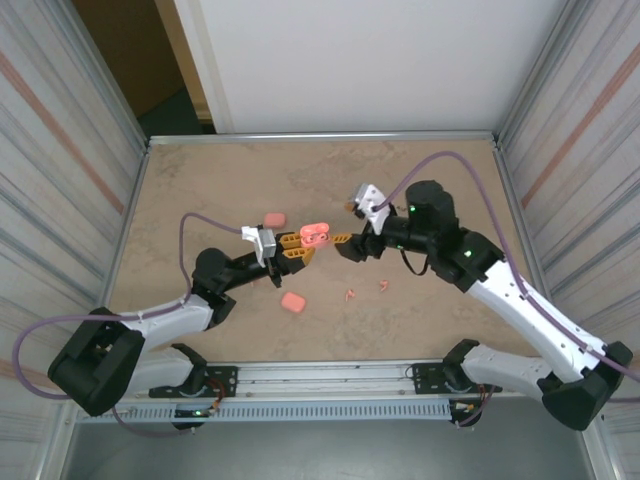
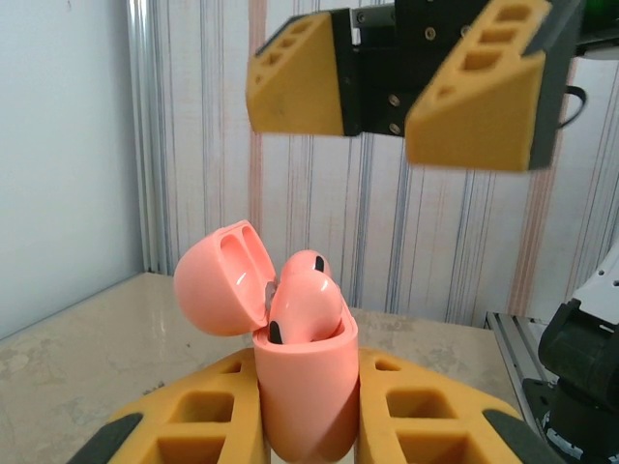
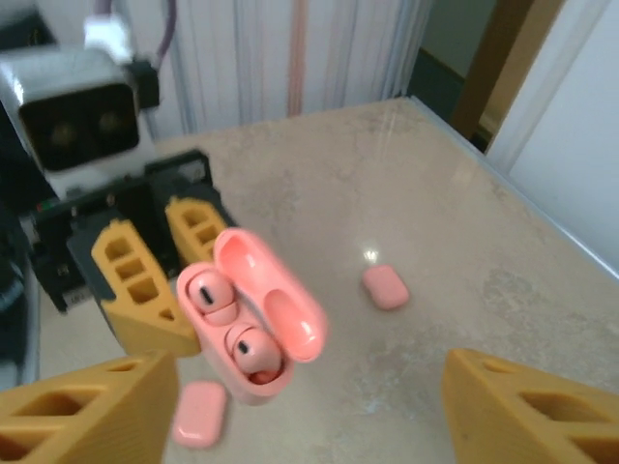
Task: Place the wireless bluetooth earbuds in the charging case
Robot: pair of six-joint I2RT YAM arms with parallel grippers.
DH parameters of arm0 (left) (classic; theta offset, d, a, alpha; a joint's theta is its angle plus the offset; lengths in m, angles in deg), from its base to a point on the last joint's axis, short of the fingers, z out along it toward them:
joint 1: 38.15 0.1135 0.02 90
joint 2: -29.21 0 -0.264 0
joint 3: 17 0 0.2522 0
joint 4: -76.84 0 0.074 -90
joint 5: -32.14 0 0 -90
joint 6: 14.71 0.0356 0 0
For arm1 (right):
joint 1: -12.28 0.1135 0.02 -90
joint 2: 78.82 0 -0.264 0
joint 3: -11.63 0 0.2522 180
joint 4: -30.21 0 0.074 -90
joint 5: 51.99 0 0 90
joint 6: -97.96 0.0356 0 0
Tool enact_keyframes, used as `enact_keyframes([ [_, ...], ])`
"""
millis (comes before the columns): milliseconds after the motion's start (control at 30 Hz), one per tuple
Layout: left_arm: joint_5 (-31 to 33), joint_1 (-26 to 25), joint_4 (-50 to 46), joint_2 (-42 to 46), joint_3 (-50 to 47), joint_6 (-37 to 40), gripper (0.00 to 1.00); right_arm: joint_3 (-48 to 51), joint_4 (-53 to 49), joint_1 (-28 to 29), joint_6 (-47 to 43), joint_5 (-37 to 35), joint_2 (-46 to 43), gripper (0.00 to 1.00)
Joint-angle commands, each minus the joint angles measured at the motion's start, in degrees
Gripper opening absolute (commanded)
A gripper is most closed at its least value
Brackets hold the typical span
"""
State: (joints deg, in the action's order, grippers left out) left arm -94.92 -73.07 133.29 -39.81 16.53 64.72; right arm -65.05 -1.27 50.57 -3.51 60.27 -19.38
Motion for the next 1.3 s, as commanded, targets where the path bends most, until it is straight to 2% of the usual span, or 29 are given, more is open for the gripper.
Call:
enact_keyframes([
  [0,-0.4,-0.4,3.6,-0.5,1.2,-0.6,0.00,2.5,5.6,-5.2,10.1,9.3,-2.4,0.81],
  [200,-0.8,-0.6,4.5,-1.2,1.6,-1.0,0.00,6.4,13.0,-12.5,28.8,21.1,-1.2,0.99],
  [300,-1.0,-0.8,4.5,-1.4,1.9,-1.0,0.00,7.6,17.6,-12.7,38.0,25.7,0.9,1.00],
  [400,-1.0,-0.9,4.9,-1.5,2.1,-1.1,0.00,8.6,20.4,-12.1,42.9,27.6,2.6,1.00],
  [800,-1.2,-1.3,5.5,-1.8,2.2,-1.2,0.00,7.9,23.3,-6.5,42.7,30.6,8.9,1.00],
  [1100,-1.3,-1.5,5.5,-2.7,2.6,-1.2,0.00,6.1,23.8,-5.9,41.3,33.1,9.8,1.00],
  [1267,-1.2,-1.5,5.4,-2.9,2.6,-1.0,0.00,4.9,23.4,-5.8,40.9,35.5,10.2,0.92],
])
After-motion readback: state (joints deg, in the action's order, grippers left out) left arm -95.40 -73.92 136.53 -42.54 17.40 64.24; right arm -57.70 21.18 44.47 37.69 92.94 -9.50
